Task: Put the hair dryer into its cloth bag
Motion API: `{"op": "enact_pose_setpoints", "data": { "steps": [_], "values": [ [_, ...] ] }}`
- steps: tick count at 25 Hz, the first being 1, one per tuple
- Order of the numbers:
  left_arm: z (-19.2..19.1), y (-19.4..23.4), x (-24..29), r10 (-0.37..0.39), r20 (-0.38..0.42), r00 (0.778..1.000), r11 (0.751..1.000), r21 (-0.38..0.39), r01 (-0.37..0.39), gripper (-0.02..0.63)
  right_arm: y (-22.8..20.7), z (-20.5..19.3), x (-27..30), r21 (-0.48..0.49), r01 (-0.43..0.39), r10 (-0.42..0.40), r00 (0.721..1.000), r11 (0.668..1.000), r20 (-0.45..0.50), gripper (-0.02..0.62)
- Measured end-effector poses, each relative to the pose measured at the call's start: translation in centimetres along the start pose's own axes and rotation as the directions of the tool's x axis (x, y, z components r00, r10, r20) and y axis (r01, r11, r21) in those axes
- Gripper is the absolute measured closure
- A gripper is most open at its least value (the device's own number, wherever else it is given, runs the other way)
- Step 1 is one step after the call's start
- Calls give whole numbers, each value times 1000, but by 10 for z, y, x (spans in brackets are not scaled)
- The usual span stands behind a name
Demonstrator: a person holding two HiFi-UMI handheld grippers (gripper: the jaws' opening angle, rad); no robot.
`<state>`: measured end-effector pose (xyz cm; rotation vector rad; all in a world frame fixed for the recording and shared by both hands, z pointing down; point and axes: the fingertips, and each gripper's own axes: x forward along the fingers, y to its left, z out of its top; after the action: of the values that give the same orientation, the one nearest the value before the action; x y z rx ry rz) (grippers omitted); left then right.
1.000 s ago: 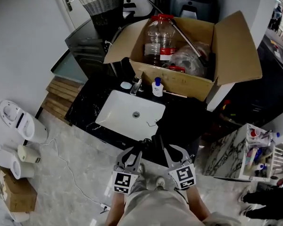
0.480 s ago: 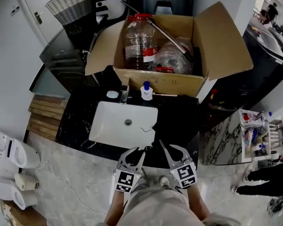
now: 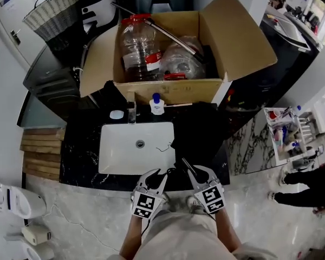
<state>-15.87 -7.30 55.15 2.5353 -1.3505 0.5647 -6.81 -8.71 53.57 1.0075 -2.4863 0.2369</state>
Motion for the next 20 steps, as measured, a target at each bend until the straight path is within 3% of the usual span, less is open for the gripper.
{"op": "enact_pose_setpoints", "data": {
  "steps": [10,20],
  "values": [
    [-40,-9,17,-96,-135,986,995,9,99,436,9,-30,3,13,-5,7,995,1000,-99,569],
    [-71,-22,39,-74,-273,959,996,30,85,387,26,-42,23,-9,-180,178,978,984,-104,569]
  ]
}}
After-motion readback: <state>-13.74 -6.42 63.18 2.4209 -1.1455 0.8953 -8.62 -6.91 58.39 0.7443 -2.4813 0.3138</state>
